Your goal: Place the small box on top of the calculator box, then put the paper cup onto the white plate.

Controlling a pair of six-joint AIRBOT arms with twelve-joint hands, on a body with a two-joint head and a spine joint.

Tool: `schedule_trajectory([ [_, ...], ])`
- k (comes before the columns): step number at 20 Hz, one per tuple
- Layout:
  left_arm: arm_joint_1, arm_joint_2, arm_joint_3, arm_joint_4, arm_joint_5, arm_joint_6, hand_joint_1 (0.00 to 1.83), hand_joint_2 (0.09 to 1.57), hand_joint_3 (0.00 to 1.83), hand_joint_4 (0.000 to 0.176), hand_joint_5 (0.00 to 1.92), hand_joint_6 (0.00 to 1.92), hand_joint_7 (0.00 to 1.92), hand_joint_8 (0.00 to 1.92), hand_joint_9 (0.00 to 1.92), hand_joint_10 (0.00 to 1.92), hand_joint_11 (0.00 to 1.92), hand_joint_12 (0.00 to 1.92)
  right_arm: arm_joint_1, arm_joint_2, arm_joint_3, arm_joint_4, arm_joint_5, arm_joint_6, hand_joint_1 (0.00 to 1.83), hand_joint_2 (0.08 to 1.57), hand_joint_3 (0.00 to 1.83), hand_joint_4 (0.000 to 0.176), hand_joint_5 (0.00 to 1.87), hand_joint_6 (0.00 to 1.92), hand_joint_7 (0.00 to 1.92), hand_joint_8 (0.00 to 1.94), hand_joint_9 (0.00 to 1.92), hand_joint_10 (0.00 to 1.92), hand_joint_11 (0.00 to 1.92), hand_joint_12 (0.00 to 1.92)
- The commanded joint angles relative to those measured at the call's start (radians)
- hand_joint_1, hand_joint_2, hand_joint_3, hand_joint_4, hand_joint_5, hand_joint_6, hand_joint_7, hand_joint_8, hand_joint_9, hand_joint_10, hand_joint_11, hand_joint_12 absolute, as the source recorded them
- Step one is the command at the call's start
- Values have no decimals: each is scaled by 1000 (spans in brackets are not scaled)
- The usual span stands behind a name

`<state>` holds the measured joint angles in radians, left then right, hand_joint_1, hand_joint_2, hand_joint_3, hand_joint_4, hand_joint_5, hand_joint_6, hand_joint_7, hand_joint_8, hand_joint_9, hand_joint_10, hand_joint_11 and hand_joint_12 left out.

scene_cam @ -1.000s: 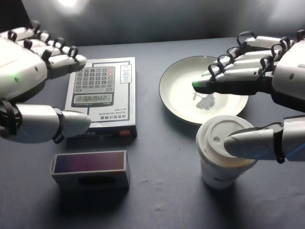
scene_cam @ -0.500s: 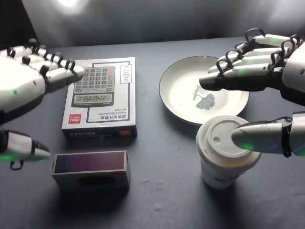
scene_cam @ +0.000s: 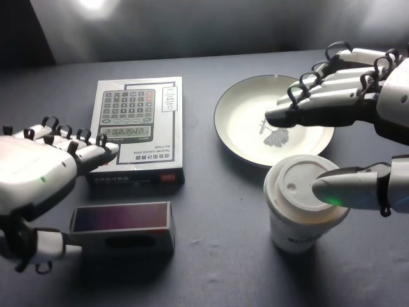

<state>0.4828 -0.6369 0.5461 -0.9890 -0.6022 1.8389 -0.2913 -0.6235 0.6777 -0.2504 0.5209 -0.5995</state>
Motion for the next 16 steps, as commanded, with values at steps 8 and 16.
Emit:
schedule_trajectory([
  [8, 58, -109, 10, 5, -181, 3, 1145, 1045, 0, 0, 171, 4, 206, 7, 179, 5, 0, 358, 7, 9, -1, 19, 120, 9, 280, 1238, 0, 0, 393, 4, 389, 4, 332, 8, 0, 864],
  [16, 73, -183, 84, 17, -181, 3, 1218, 1093, 4, 0, 315, 9, 380, 11, 352, 16, 0, 743, 7, 8, -1, 17, 120, 9, 292, 1239, 0, 0, 428, 7, 417, 7, 363, 12, 0, 925],
])
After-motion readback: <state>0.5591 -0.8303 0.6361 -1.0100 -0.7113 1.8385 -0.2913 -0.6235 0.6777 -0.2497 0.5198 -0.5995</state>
